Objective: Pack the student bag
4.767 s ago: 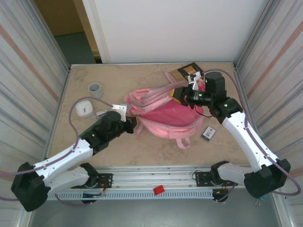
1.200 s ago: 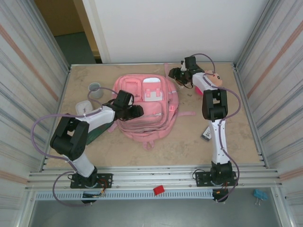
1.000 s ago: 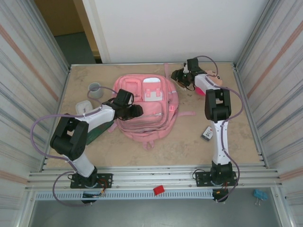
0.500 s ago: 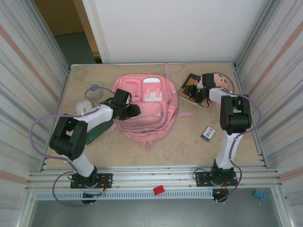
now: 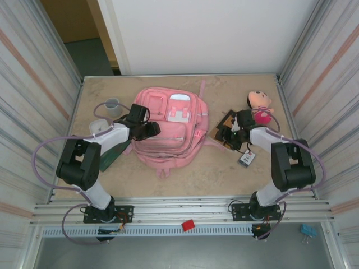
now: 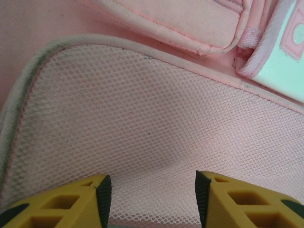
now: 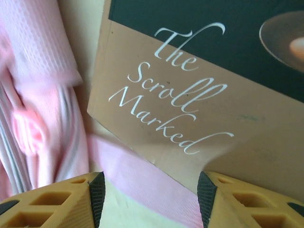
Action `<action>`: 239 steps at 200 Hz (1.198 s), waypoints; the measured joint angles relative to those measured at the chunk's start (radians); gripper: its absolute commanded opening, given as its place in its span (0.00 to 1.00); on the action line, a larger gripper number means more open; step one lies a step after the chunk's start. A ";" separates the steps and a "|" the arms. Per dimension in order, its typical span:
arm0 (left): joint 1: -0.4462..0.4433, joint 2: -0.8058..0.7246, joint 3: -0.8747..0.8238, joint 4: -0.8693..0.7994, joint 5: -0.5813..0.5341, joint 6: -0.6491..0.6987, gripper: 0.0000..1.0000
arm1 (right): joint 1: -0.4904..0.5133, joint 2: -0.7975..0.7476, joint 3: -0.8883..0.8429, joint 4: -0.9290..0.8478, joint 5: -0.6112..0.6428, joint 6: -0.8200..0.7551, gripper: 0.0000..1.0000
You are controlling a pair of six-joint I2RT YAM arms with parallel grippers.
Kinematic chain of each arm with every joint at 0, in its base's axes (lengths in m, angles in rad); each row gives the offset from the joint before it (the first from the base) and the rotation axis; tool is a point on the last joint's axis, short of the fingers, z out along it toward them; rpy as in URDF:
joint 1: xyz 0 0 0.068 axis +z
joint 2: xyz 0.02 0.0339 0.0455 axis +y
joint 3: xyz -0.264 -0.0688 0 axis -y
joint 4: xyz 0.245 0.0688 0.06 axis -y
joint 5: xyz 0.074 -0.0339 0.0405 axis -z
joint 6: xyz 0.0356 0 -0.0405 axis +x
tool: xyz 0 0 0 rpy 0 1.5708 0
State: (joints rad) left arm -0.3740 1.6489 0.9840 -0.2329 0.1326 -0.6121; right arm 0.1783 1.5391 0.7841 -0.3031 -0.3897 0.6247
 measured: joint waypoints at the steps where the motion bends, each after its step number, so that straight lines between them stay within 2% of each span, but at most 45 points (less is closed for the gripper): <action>1: 0.000 -0.001 0.000 0.000 0.000 0.000 0.52 | 0.000 -0.004 -0.003 -0.003 0.001 0.001 0.56; 26: -0.001 -0.033 -0.001 -0.003 -0.018 0.006 0.52 | 0.014 -0.136 -0.085 -0.106 0.024 0.023 0.59; 53: -0.027 -0.076 0.026 -0.042 -0.038 0.026 0.52 | -0.008 -0.283 -0.090 -0.233 0.027 0.024 0.63; 71: -0.071 -0.084 0.084 -0.062 -0.039 0.052 0.50 | -0.082 -0.380 -0.061 -0.308 0.003 0.014 0.65; 89: -0.129 -0.084 0.158 -0.062 -0.019 0.081 0.48 | -0.172 -0.413 -0.015 -0.352 -0.024 -0.012 0.64; 121: -0.235 -0.029 0.285 -0.039 0.042 0.124 0.46 | -0.239 -0.318 0.054 -0.389 -0.041 -0.066 0.61; 171: -0.369 0.250 0.454 -0.005 0.113 0.149 0.45 | -0.272 -0.081 0.092 -0.376 0.025 -0.122 0.60; 202: -0.414 0.383 0.530 -0.007 0.148 0.149 0.44 | -0.282 0.027 0.135 -0.341 0.034 -0.148 0.58; 239: -0.430 0.453 0.612 -0.008 0.175 0.149 0.44 | -0.282 0.082 0.143 -0.307 0.026 -0.166 0.54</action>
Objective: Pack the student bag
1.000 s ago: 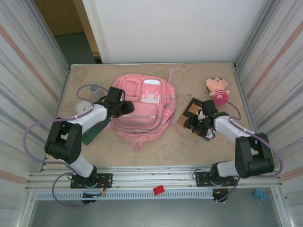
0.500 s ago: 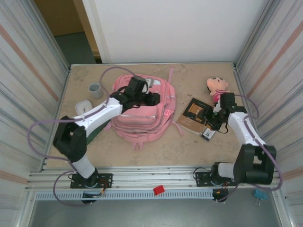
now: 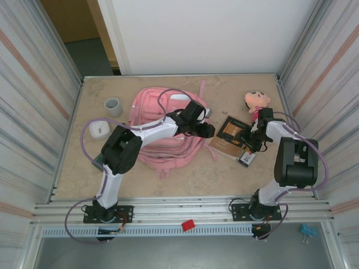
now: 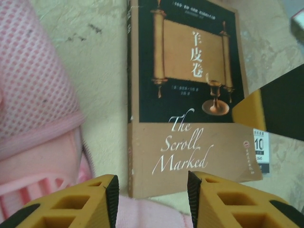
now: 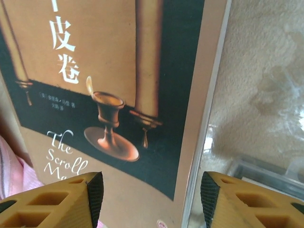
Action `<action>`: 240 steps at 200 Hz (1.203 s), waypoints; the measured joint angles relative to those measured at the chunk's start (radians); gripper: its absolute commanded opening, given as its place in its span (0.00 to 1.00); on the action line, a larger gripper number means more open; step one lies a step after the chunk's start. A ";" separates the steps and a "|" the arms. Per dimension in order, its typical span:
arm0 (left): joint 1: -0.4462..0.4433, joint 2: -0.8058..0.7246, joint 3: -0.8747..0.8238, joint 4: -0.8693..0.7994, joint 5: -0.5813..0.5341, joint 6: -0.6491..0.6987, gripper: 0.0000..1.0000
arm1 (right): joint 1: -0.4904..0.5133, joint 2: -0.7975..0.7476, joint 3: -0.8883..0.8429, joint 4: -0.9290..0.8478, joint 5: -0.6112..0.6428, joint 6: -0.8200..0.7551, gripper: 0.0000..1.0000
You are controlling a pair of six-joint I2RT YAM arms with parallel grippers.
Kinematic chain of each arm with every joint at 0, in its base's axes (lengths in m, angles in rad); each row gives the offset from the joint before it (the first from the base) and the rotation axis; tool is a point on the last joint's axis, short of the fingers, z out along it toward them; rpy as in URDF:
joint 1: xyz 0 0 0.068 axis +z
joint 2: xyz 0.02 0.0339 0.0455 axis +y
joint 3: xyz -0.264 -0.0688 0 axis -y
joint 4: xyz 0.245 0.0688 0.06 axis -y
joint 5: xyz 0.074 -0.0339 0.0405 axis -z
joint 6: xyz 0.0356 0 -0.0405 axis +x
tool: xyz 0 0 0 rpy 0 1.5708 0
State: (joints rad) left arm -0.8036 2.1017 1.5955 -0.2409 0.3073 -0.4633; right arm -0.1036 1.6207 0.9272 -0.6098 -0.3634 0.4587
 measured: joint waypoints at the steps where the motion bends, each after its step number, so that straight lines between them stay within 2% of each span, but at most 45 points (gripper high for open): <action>1: 0.000 0.002 0.002 0.000 0.000 0.000 0.44 | 0.000 0.002 0.000 0.000 0.000 0.000 0.54; 32: -0.002 0.060 0.064 0.006 0.011 0.000 0.45 | 0.000 0.051 0.005 0.012 0.001 -0.017 0.31; 61: -0.007 0.117 0.103 0.004 0.014 -0.002 0.45 | -0.005 0.058 0.012 0.000 0.000 -0.026 0.23; 158: -0.019 0.280 0.248 -0.024 0.048 -0.023 0.45 | -0.008 0.035 -0.009 0.016 -0.001 -0.026 0.20; 205: -0.002 0.269 0.236 -0.013 0.124 -0.040 0.46 | -0.010 0.015 -0.034 0.045 -0.005 -0.024 0.19; 240: 0.006 0.175 0.113 0.050 0.209 -0.099 0.46 | -0.015 -0.001 -0.050 0.043 -0.023 -0.025 0.20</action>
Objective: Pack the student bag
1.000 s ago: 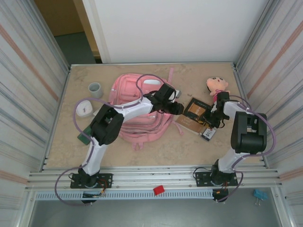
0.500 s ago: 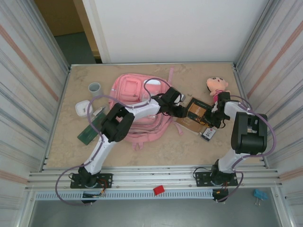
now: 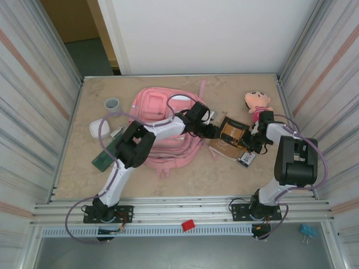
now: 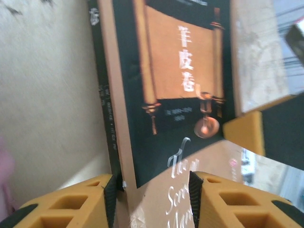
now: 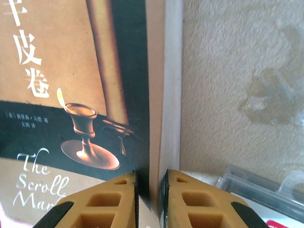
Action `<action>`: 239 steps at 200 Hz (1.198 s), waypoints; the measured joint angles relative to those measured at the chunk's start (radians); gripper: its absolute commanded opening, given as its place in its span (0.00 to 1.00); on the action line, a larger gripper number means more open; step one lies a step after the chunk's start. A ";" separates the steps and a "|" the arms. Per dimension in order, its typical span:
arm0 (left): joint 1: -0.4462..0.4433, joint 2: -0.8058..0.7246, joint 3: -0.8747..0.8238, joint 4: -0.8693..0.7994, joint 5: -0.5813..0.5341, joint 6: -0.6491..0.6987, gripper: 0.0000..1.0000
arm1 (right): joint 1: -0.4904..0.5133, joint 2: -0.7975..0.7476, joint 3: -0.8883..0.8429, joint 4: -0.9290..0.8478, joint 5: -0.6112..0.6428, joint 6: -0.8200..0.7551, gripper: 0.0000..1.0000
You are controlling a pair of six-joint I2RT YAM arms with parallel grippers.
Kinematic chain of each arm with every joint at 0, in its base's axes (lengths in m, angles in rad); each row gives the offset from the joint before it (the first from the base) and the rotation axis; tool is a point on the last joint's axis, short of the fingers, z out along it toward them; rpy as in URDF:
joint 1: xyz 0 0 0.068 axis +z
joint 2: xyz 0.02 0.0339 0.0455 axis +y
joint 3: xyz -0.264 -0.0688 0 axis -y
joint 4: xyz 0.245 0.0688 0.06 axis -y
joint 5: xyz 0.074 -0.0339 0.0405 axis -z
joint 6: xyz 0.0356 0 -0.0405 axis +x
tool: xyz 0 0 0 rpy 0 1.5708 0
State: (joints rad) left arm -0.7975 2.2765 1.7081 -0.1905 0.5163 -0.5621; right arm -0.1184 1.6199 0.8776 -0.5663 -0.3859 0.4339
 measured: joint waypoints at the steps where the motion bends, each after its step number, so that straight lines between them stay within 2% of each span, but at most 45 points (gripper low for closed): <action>1: 0.000 -0.005 -0.004 0.003 0.002 -0.002 0.46 | 0.000 0.000 0.000 0.000 0.000 0.000 0.20; 44: 0.000 -0.055 -0.053 0.066 0.050 -0.058 0.46 | -0.002 -0.018 -0.026 0.013 -0.035 0.003 0.20; 158: -0.005 -0.004 -0.067 0.233 0.092 -0.207 0.46 | 0.002 -0.039 -0.079 0.061 -0.095 0.055 0.20; 193: -0.008 -0.014 -0.181 0.370 0.104 -0.290 0.45 | 0.003 -0.040 -0.089 0.075 -0.129 0.055 0.20; 211: -0.008 -0.018 -0.243 0.384 0.104 -0.311 0.40 | 0.003 -0.042 -0.091 0.079 -0.148 0.055 0.20; 221: -0.010 -0.024 -0.249 0.386 0.097 -0.312 0.32 | 0.006 -0.045 -0.091 0.083 -0.155 0.055 0.20; 228: -0.011 -0.029 -0.249 0.378 0.087 -0.309 0.22 | 0.008 -0.047 -0.091 0.085 -0.158 0.055 0.20; 239: -0.012 -0.038 -0.248 0.357 0.072 -0.289 0.11 | 0.008 -0.052 -0.091 0.086 -0.162 0.055 0.25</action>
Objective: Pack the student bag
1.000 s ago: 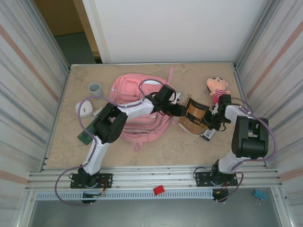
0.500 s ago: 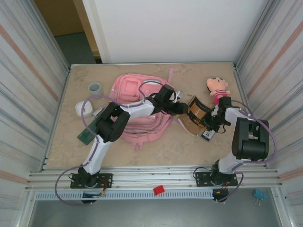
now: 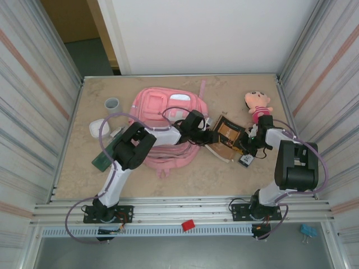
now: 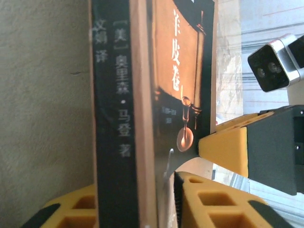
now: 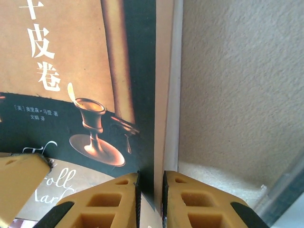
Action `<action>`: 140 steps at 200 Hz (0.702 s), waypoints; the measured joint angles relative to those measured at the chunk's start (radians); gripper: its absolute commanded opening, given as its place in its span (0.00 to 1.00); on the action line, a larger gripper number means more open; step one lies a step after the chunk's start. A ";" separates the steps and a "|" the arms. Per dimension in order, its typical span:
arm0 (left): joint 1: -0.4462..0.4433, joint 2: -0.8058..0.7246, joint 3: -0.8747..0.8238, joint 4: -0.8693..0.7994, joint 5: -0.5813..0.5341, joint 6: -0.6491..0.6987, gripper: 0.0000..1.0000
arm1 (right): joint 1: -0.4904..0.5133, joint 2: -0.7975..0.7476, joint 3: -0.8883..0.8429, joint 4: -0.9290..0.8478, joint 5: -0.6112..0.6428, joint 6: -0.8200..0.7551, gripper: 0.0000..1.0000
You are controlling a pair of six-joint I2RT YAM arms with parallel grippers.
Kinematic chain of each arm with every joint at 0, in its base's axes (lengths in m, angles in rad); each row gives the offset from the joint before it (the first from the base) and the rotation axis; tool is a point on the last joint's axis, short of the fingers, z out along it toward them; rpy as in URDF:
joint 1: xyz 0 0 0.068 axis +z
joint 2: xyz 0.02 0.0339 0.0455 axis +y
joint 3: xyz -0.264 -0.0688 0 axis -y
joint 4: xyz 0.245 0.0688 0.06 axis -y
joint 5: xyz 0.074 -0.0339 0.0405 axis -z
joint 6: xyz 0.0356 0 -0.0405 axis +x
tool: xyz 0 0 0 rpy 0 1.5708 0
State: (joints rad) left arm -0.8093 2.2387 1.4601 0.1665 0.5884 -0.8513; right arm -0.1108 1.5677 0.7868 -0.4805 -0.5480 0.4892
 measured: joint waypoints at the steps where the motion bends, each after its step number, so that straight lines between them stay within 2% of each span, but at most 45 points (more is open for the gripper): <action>1: 0.000 -0.002 0.000 -0.006 -0.006 -0.001 0.11 | 0.000 -0.002 0.000 0.000 0.000 0.000 0.26; 23: -0.005 -0.029 0.002 -0.060 -0.053 0.049 0.00 | 0.000 -0.048 -0.006 0.003 -0.008 0.003 0.41; 35: -0.010 -0.055 0.000 -0.093 -0.085 0.084 0.00 | -0.001 -0.097 -0.006 0.005 -0.011 0.008 0.52; 78: -0.018 -0.287 -0.083 -0.124 -0.212 0.239 0.00 | -0.024 -0.325 0.005 0.013 -0.023 -0.002 0.65; 106: -0.013 -0.493 -0.200 -0.032 -0.267 0.322 0.00 | -0.038 -0.470 0.026 0.038 -0.048 -0.024 0.86; 125: -0.008 -0.626 -0.297 0.085 -0.272 0.339 0.00 | -0.047 -0.573 0.029 0.082 -0.085 -0.023 0.90; 140: -0.003 -0.704 -0.353 0.163 -0.269 0.338 0.00 | -0.047 -0.657 0.024 0.146 -0.114 0.003 0.99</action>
State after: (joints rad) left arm -0.8127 1.5349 1.1072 0.3290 0.3191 -0.5129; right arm -0.1577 0.9104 0.8112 -0.3340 -0.6621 0.4919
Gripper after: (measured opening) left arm 0.178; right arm 0.940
